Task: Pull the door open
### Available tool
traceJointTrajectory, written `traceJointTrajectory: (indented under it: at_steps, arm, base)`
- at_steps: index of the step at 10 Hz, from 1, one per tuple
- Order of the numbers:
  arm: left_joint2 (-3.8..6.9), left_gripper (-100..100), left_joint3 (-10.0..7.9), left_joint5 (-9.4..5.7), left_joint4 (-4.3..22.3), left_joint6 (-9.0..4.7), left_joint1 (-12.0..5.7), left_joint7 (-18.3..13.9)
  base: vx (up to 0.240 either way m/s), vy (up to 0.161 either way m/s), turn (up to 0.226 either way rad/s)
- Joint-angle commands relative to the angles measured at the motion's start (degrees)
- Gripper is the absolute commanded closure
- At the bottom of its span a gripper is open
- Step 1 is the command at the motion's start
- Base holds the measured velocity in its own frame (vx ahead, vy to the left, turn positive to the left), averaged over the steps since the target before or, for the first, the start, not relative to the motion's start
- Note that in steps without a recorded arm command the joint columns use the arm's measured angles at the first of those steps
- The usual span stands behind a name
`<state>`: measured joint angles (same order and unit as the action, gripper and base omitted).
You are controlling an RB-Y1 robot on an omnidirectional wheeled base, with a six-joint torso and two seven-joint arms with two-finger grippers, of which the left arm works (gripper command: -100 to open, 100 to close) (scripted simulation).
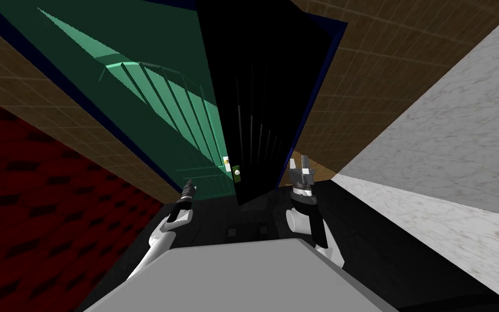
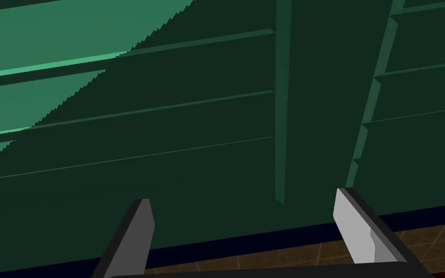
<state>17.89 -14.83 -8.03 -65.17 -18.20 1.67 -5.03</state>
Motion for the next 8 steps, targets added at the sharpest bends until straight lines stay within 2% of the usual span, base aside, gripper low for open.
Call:
traceJointTrajectory:
  at_steps: [1, 2, 3, 5, 8]
  arm:
    - [0.67, -100, -1.61, -0.47, -0.60, 0.57, 1.48, 1.18]
    - [1.19, -100, -2.50, -0.97, -0.28, 0.96, 1.64, 2.18]
    - [1.19, -100, -2.50, -0.97, -0.28, 0.96, 1.64, 2.18]
    - [0.57, -100, -2.39, -1.50, -0.17, 1.44, 0.81, 3.49]
    - [-1.19, -100, -1.01, -1.69, -0.43, 1.73, -0.81, 4.28]
  base:
    - [-0.086, 0.018, 0.115]
    - [-0.042, -0.024, 0.117]
    - [-0.007, -0.041, 0.031]
    - [0.133, -0.043, -0.050]
    - [0.193, -0.002, -0.085]
